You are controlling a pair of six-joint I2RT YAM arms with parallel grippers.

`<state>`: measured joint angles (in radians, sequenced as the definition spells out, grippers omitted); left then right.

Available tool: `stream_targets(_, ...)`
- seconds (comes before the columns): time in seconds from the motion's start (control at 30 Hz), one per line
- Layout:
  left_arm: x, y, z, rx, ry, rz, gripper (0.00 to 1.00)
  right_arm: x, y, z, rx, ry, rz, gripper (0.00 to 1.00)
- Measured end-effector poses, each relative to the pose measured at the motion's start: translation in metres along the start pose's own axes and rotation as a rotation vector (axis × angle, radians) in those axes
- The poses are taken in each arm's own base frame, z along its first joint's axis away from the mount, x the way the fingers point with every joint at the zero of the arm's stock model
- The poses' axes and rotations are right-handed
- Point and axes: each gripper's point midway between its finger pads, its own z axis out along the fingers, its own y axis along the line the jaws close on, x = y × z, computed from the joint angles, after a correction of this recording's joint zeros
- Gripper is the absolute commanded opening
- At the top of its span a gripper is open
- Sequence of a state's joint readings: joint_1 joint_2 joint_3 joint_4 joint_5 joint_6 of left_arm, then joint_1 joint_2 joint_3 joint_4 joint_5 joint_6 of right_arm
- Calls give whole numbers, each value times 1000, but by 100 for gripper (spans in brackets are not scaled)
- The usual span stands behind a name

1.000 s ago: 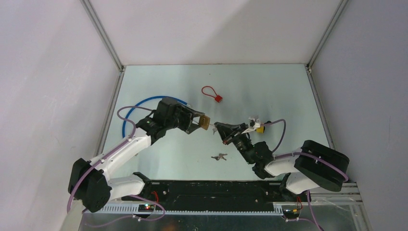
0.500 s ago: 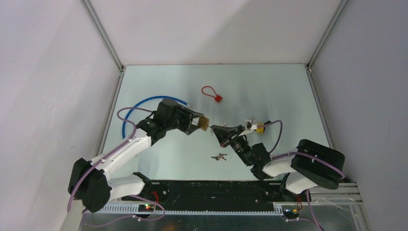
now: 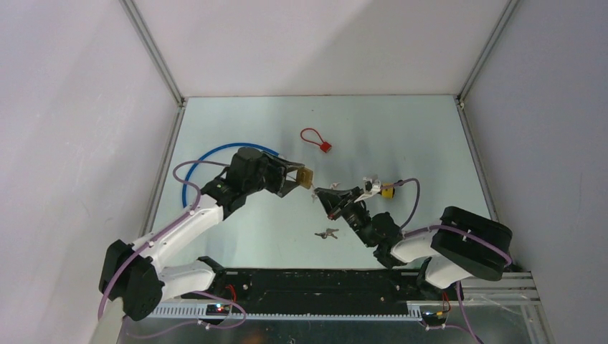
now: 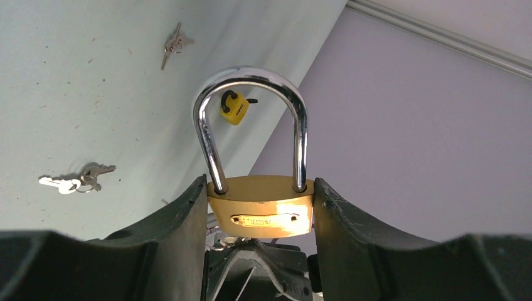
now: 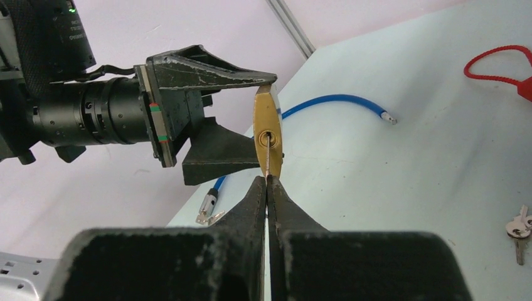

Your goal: Unlock with the key

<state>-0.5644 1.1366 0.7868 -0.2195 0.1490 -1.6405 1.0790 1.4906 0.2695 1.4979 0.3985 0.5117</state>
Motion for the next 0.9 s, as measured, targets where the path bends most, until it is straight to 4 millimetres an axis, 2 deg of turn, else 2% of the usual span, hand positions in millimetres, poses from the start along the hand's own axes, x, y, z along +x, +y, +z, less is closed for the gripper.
stream_targets(0.27, 4, -5, -2, 34, 15, 76, 0, -15, -5, -1, -8, 49, 3, 0)
stream_targets(0.47, 10, 5, -4, 6, 45, 179, 0, -25, 1, -1, -24, 85, -18, 0)
stream_targets(0.67, 7, 8, -5, -11, 30, 216, 0, -17, 2, 1, -26, 131, -38, 0)
stream_targets(0.9, 11, 19, -5, -56, 40, 210, 0, 2, 6, 2, -30, 147, -46, 0)
